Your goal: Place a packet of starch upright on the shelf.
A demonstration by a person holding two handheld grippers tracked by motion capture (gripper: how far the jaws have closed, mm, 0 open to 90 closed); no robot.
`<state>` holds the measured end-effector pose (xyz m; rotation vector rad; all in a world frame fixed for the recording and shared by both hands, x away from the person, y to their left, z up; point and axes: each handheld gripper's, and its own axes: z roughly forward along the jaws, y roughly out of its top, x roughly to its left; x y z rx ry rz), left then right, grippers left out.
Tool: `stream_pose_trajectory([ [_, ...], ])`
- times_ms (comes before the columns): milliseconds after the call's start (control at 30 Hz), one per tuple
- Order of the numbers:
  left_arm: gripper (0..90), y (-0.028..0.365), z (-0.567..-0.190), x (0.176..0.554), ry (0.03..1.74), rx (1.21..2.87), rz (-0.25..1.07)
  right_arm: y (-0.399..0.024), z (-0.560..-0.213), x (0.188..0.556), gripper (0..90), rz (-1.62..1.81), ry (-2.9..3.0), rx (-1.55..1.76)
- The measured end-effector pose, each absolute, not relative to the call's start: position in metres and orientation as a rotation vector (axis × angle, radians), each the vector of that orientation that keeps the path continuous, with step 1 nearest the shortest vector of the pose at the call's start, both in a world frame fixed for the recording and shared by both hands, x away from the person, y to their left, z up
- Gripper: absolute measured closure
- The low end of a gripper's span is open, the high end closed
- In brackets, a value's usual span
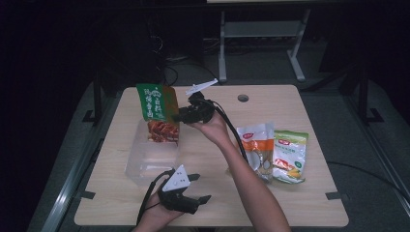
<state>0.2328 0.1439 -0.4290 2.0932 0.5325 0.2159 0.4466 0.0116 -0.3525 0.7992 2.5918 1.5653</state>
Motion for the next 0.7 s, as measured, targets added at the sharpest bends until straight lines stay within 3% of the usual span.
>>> stream_pose_trajectory([
  [700, 24.4, 0.144, -0.432, 0.237, 0.547, 2.096, 0.203, -0.054, -0.342, 0.428, 48.0, 1.493, 2.618, 0.864],
])
